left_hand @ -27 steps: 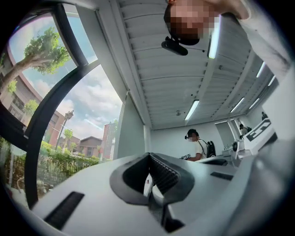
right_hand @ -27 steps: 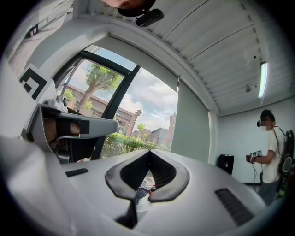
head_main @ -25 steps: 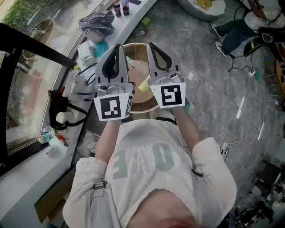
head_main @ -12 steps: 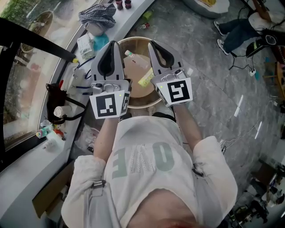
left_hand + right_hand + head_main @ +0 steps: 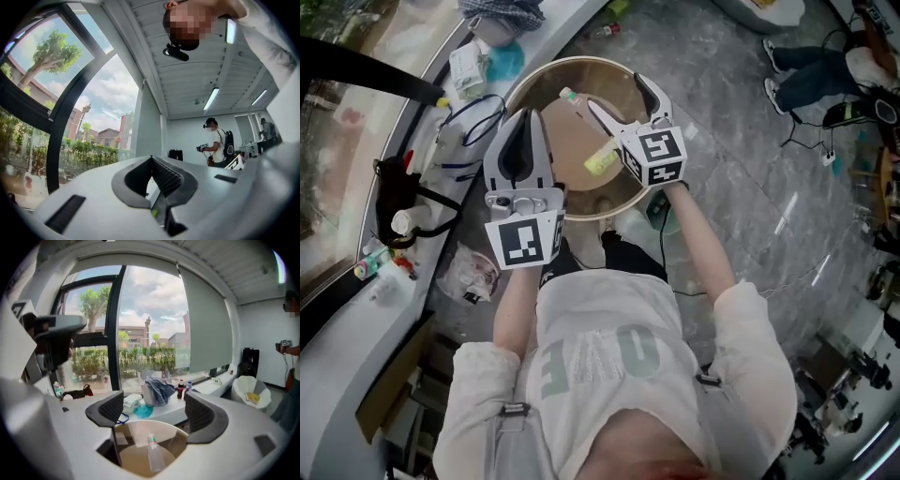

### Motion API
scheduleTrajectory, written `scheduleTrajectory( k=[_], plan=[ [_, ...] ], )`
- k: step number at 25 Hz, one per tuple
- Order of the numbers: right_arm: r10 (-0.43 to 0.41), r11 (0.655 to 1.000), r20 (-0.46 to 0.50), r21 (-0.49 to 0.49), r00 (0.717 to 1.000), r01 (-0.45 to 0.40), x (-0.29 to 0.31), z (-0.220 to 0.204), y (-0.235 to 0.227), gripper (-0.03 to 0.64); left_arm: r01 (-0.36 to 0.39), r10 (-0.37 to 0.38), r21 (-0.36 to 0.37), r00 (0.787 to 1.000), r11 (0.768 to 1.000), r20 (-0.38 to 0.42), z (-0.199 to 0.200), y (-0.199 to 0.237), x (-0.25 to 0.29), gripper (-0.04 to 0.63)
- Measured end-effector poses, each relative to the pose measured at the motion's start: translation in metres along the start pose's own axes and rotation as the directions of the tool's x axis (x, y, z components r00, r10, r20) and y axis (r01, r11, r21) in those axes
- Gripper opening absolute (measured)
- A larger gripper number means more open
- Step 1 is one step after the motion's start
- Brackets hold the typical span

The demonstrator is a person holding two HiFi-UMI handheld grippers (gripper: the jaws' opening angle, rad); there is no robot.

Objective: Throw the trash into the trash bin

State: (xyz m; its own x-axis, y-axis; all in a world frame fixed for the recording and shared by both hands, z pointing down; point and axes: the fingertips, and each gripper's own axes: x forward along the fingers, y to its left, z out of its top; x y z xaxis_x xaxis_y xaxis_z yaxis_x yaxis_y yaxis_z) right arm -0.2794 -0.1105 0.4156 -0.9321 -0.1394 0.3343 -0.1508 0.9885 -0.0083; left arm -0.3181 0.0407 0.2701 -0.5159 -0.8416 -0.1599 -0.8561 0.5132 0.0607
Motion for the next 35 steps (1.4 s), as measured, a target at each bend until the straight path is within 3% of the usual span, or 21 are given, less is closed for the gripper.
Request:
scheduleTrajectory(
  k=[2, 4, 7, 9, 11, 15, 20, 24, 26, 27, 30, 33, 35],
  plan=[
    [0.004, 1.000, -0.122, 0.004, 0.992, -0.004, 0.031, -0.056, -0.011, 0.404, -0.019, 0.019, 0.000, 0.999, 1.000, -0.042, -0.029, 0.010, -0.001, 0.012],
    [0.061, 0.998, -0.273, 0.027, 0.960, -0.056, 0.054, -0.120, -0.013, 0.408, -0.047, 0.045, -0.016, 0.994, 0.999, -0.097, -0.062, 0.019, -0.007, 0.012],
    [0.185, 0.983, -0.489, 0.107, 0.852, -0.153, 0.079, -0.216, -0.007, 0.408, -0.096, 0.089, -0.037, 0.983, 0.995, -0.162, -0.106, 0.032, -0.017, 0.012],
    [0.211, 0.978, -0.590, 0.133, 0.780, -0.163, 0.089, -0.268, -0.008, 0.408, -0.124, 0.111, -0.051, 0.973, 0.991, -0.202, -0.134, 0.041, -0.026, 0.012],
    [0.200, 0.980, -0.657, 0.130, 0.727, -0.152, 0.097, -0.307, -0.012, 0.408, -0.138, 0.120, -0.058, 0.964, 0.989, -0.239, -0.160, 0.048, -0.033, 0.011],
    [0.166, 0.986, -0.741, 0.115, 0.651, -0.121, 0.110, -0.357, -0.018, 0.407, -0.143, 0.121, -0.058, 0.951, 0.988, -0.285, -0.197, 0.058, -0.038, 0.012],
    [0.112, 0.992, -0.792, 0.057, 0.600, -0.111, 0.115, -0.383, -0.017, 0.407, -0.160, 0.133, -0.066, 0.943, 0.985, -0.305, -0.216, 0.069, -0.040, 0.012],
    [0.114, 0.990, -0.860, 0.060, 0.497, -0.125, 0.107, -0.398, -0.010, 0.405, -0.161, 0.137, -0.056, 0.946, 0.985, -0.295, -0.212, 0.074, -0.039, 0.011],
    [0.149, 0.986, -0.869, 0.091, 0.472, -0.143, 0.107, -0.398, -0.001, 0.392, -0.160, 0.138, -0.056, 0.948, 0.986, -0.286, -0.207, 0.075, -0.038, 0.012],
    [0.137, 0.987, -0.880, 0.083, 0.456, -0.136, 0.104, -0.398, -0.003, 0.310, -0.160, 0.137, -0.060, 0.949, 0.985, -0.283, -0.205, 0.075, -0.037, 0.012],
    [0.100, 0.993, -0.901, 0.063, 0.422, -0.100, 0.100, -0.396, -0.009, 0.306, -0.168, 0.140, -0.076, 0.949, 0.983, -0.282, -0.201, 0.075, -0.039, 0.012],
    [0.096, 0.995, -0.890, 0.072, 0.446, -0.070, 0.105, -0.381, -0.008, 0.302, -0.168, 0.145, -0.062, 0.950, 0.984, -0.276, -0.197, 0.078, -0.044, 0.012],
    [0.090, 0.996, -0.869, 0.073, 0.487, -0.053, 0.112, -0.362, -0.008, 0.299, -0.174, 0.154, -0.060, 0.955, 0.983, -0.255, -0.185, 0.080, -0.041, 0.011]
  ],
)
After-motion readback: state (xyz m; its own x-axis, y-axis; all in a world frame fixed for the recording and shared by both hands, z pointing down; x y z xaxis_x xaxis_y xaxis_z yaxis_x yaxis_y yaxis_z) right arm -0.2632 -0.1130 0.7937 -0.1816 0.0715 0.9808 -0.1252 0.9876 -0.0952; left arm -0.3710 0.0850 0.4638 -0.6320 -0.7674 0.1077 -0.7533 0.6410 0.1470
